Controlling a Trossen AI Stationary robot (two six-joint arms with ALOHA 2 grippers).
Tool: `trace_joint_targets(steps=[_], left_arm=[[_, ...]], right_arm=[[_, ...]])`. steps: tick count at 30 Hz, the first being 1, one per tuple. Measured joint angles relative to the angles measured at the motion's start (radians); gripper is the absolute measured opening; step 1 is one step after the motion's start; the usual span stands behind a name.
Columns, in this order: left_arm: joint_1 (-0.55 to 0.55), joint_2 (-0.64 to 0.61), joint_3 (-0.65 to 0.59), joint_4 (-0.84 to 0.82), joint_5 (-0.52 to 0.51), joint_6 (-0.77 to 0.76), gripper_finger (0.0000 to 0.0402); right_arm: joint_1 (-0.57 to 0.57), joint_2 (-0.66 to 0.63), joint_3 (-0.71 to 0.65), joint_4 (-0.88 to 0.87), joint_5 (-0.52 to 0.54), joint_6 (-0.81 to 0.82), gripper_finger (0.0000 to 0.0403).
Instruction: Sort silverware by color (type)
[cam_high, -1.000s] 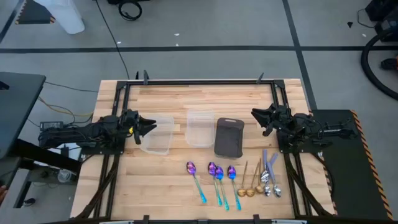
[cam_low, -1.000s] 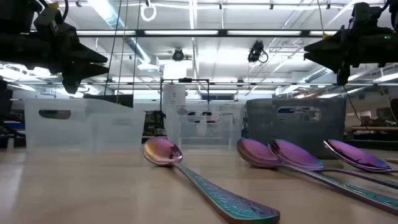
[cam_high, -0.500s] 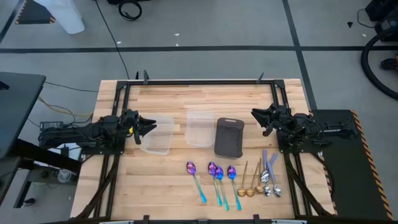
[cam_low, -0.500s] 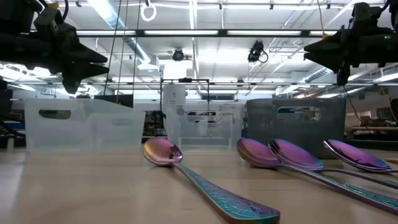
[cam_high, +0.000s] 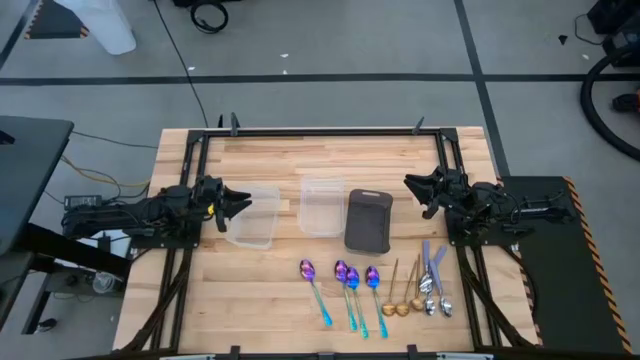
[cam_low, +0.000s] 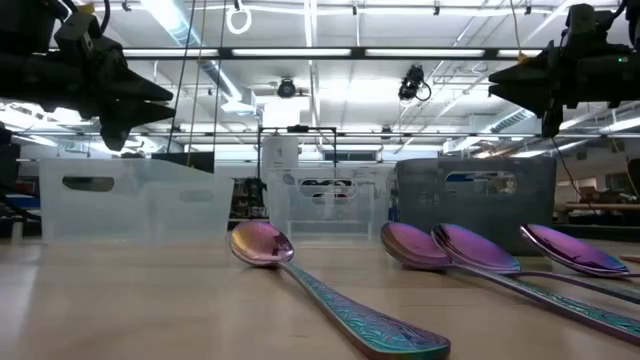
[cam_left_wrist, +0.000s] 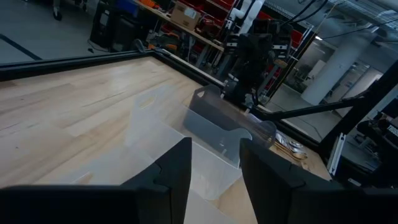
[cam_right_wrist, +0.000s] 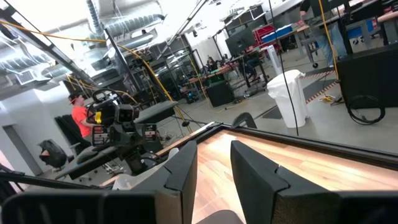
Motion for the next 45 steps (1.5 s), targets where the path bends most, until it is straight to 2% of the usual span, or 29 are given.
trace_joint_targets(steps=[26, 30, 33, 37, 45], left_arm=[[0.000, 0.000, 0.000, 0.004, 0.000, -0.011, 0.0144], [0.001, 0.000, 0.000, 0.054, -0.002, -0.056, 0.0144], [0.003, 0.000, 0.000, 0.167, -0.044, -0.011, 0.0144], [0.003, 0.000, 0.000, 0.308, -0.081, 0.092, 0.0144], [0.003, 0.001, 0.000, 0.369, -0.194, 0.210, 0.0144]], right_arm=[[0.000, 0.000, 0.000, 0.001, 0.000, 0.000, 0.0109], [-0.002, 0.000, 0.000, 0.062, 0.078, 0.000, 0.0109], [-0.002, 0.000, 0.000, 0.176, 0.152, 0.010, 0.0109], [-0.002, 0.000, 0.000, 0.311, 0.174, 0.011, 0.0109], [-0.002, 0.005, 0.000, 0.294, 0.104, 0.028, 0.0109]])
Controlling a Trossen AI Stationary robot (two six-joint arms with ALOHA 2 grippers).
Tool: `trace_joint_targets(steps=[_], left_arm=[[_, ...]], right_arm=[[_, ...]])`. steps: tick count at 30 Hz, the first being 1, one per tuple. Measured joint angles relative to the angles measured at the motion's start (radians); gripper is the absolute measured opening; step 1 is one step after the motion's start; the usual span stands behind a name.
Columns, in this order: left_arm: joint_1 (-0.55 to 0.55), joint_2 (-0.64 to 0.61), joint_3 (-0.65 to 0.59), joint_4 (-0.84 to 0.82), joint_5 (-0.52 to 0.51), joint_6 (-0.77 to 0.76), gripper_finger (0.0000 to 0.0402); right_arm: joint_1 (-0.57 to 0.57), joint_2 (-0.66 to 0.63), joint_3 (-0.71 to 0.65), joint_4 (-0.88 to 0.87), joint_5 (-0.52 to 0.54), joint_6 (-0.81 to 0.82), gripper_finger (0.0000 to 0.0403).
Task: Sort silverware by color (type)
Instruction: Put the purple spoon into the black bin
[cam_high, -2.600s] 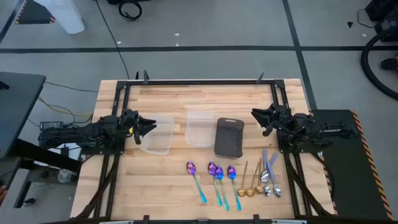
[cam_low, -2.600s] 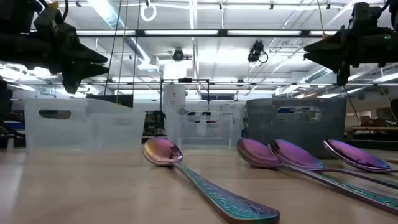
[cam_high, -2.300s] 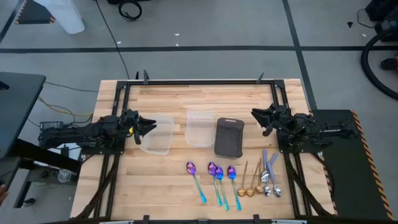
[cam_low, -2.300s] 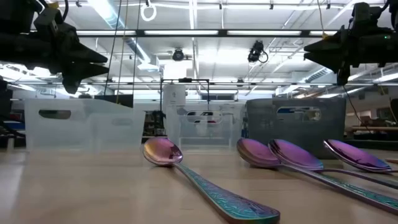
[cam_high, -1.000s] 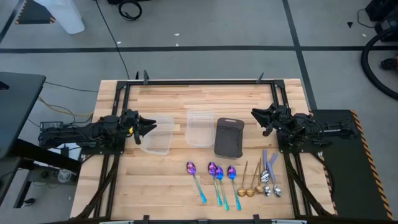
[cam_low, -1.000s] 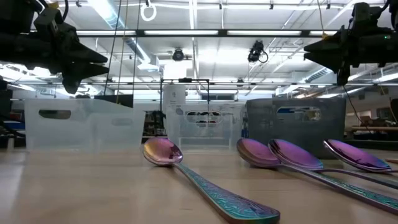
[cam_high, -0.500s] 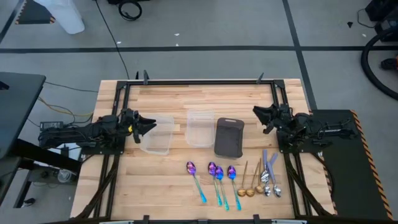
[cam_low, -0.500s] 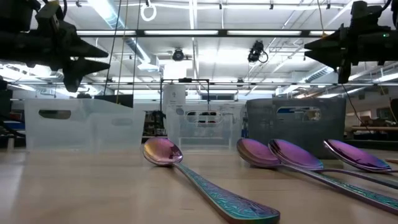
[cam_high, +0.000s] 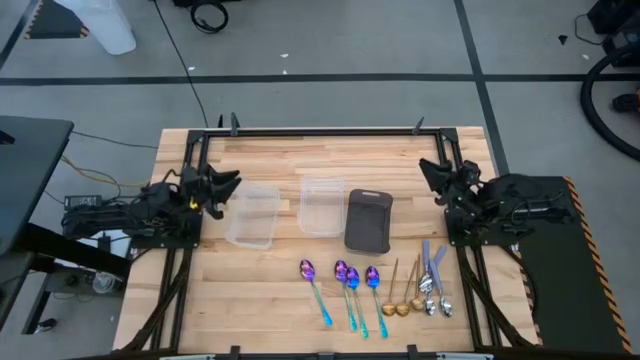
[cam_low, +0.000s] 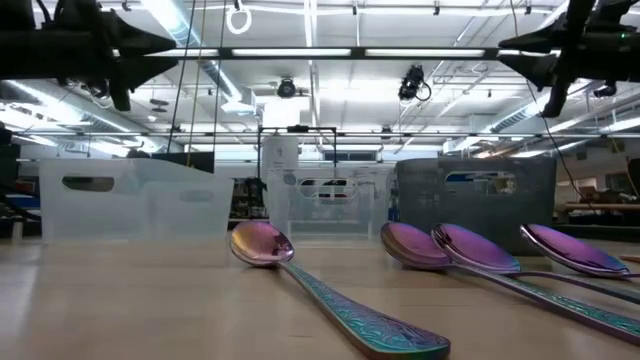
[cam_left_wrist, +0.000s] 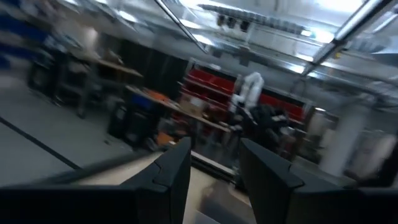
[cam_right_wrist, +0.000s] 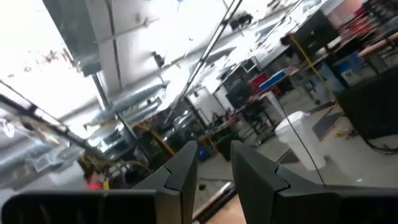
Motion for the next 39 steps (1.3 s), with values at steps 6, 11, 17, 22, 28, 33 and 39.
trace_joint_targets(steps=[6, 11, 17, 22, 28, 33, 39], left_arm=[[0.000, 0.050, 0.011, 0.123, -0.053, 0.138, 0.0144], [0.017, 0.188, 0.084, 0.108, -0.044, 0.181, 0.0144], [0.042, 0.353, 0.167, 0.088, -0.012, 0.184, 0.0144], [0.073, 0.472, 0.250, 0.047, 0.044, 0.190, 0.0144], [0.111, 0.568, 0.321, -0.030, 0.074, 0.210, 0.0144], [0.130, 0.591, 0.332, -0.033, 0.075, 0.238, 0.0144], [0.174, 0.588, 0.332, -0.005, 0.074, 0.263, 0.0144]], right_arm=[[-0.010, 0.067, 0.047, -0.082, -0.064, -0.005, 0.0101], [-0.011, 0.219, 0.174, -0.248, -0.072, 0.009, 0.0086], [0.007, 0.455, 0.335, -0.426, -0.077, 0.009, 0.0082], [0.032, 0.678, 0.475, -0.609, -0.080, 0.037, 0.0082], [0.067, 0.900, 0.704, -0.916, -0.100, 0.100, 0.0082], [0.093, 1.024, 0.911, -1.241, -0.124, 0.193, 0.0082], [0.095, 1.109, 1.060, -1.655, -0.251, 0.483, 0.0082]])
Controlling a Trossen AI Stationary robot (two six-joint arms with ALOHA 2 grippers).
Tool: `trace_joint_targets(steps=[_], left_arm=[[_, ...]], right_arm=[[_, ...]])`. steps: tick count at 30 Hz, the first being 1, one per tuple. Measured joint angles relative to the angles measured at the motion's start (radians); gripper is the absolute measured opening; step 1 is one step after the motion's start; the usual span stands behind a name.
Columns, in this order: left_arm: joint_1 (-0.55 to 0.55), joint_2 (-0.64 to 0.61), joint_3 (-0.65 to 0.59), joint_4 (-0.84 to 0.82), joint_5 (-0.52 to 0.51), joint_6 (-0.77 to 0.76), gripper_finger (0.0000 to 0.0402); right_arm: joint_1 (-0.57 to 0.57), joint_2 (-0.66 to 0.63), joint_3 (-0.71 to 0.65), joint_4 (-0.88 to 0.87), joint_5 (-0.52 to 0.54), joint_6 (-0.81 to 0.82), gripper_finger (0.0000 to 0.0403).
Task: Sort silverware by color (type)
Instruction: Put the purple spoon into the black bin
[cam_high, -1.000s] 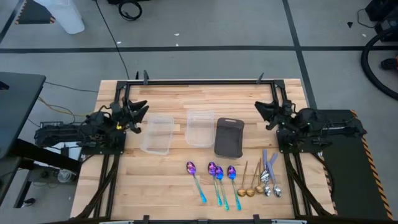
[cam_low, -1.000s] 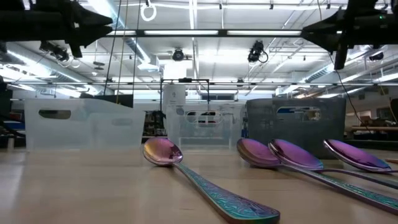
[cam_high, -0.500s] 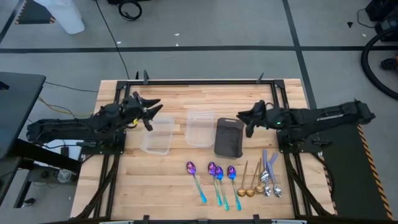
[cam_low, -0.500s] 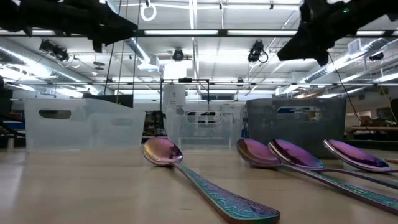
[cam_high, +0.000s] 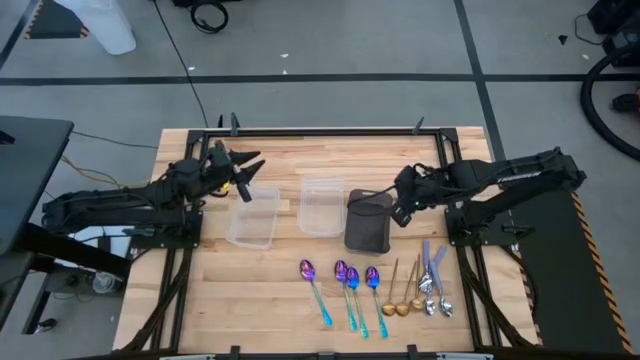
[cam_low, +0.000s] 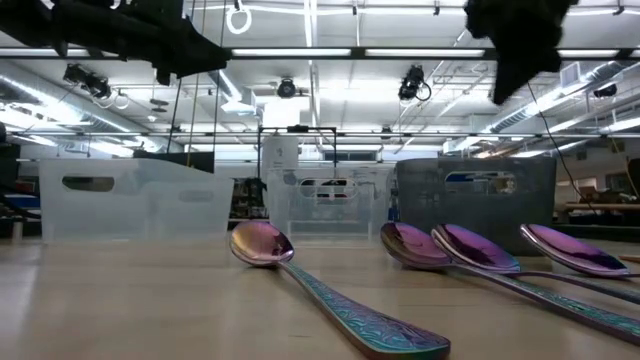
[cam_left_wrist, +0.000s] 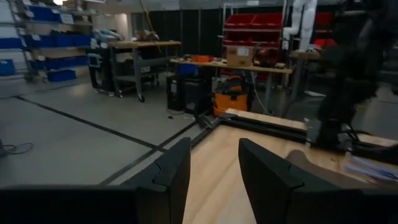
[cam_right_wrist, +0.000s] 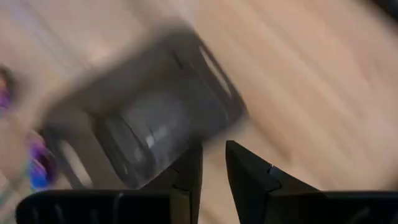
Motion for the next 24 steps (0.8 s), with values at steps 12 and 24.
trace_joint_targets(steps=[12, 24], left_arm=[[0.054, 0.001, 0.000, 0.120, 0.000, 0.011, 0.0144], [0.056, 0.000, 0.000, 0.210, 0.000, 0.082, 0.0144]], right_arm=[[0.117, 0.014, -0.200, -0.060, -0.372, 0.442, 0.0094], [0.315, 0.084, -0.326, 0.108, -0.568, 0.828, 0.0181]])
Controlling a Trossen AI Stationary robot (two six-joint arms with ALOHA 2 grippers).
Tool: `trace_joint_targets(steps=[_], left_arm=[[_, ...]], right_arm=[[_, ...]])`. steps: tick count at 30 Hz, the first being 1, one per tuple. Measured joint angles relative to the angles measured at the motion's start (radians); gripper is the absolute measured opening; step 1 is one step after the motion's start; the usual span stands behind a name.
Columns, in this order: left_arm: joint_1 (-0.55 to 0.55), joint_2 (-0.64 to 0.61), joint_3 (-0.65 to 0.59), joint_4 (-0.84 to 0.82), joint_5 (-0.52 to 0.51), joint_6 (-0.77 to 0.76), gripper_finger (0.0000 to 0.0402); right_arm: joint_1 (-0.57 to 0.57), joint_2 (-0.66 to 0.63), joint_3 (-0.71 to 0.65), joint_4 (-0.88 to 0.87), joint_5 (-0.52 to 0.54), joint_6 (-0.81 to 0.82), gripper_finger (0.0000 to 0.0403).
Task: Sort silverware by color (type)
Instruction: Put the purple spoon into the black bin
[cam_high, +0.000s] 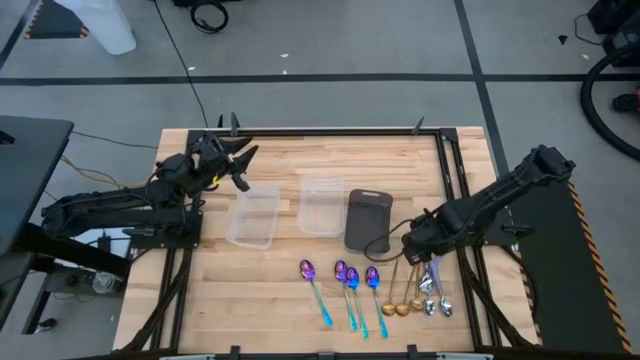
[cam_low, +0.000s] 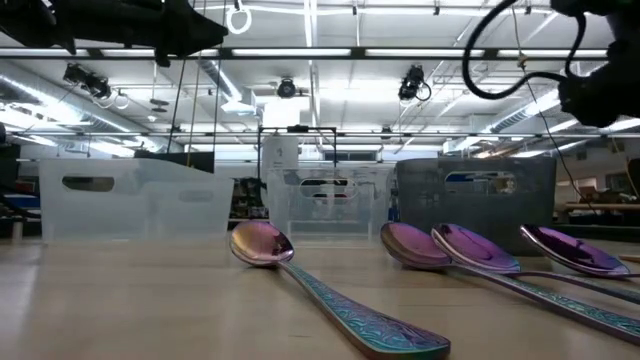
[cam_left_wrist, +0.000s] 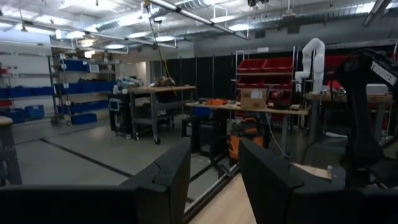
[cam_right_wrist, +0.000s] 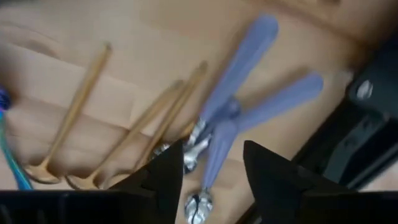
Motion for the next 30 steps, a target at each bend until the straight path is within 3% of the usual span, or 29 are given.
trace_joint_targets(steps=[5, 14, 19, 26, 30], left_arm=[[0.000, 0.000, 0.000, 0.000, 0.000, 0.007, 0.0144], [0.000, 0.000, 0.000, -0.001, 0.000, 0.038, 0.0144], [0.000, 0.000, 0.000, 0.003, 0.000, 0.048, 0.0144], [0.000, 0.000, 0.000, 0.012, 0.000, 0.048, 0.0144], [0.000, 0.000, 0.000, 0.017, 0.000, 0.049, 0.0144]], right_arm=[[0.072, 0.050, 0.000, 0.070, -0.091, 0.075, 0.0188], [0.170, 0.133, 0.000, 0.138, -0.143, 0.154, 0.0170], [0.220, 0.122, -0.035, 0.165, -0.146, 0.217, 0.0164], [0.253, 0.114, -0.156, 0.383, -0.143, 0.314, 0.0153], [0.256, 0.114, -0.188, 0.394, -0.143, 0.339, 0.0142]])
